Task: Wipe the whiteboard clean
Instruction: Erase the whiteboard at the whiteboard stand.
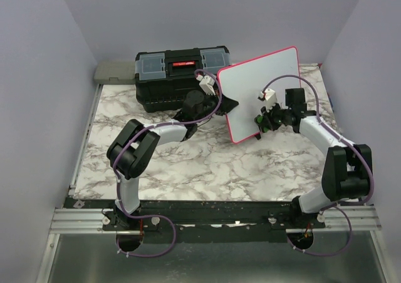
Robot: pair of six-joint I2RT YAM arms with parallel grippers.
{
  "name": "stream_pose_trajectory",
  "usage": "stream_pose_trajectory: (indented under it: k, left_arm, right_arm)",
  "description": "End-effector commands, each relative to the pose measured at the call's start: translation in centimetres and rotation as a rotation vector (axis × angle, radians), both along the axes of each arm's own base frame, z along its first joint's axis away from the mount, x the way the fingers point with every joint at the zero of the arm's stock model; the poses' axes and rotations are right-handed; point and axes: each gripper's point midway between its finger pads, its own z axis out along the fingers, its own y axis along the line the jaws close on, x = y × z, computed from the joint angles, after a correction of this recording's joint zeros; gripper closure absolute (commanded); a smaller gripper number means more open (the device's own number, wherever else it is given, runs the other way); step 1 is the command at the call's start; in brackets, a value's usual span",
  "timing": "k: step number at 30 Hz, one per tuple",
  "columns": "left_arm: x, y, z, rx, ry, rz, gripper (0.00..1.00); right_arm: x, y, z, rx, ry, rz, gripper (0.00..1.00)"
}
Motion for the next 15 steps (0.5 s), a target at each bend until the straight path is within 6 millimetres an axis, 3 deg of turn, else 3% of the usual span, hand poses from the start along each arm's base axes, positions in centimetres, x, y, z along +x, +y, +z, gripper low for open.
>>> stream_pose_trajectory:
  k: [1, 7, 11, 15]
  left_arm:
    - [-3.1, -2.3, 7.0, -0.150, -0.141, -0.158, 1.00]
    - [-3.3, -2.2, 6.6, -0.150, -0.136, -0.157, 1.00]
    - [-3.3, -2.2, 6.5, -0.149, -0.135, -0.161, 1.00]
    - [-3.3, -2.2, 6.5, -0.155, -0.134, -0.163, 1.00]
  right_arm:
    - [-3.9, 3.5, -1.3, 0.108, 0.119, 0.164, 0.99]
    - [2.3, -2.7, -0.3, 0.055, 0.012, -0.338, 0.99]
    - [3.7, -6.4, 0.2, 0.023, -0.061, -0.535, 0.99]
    - [3.9, -6.9, 0.5, 0.028, -0.088, -0.564, 0.99]
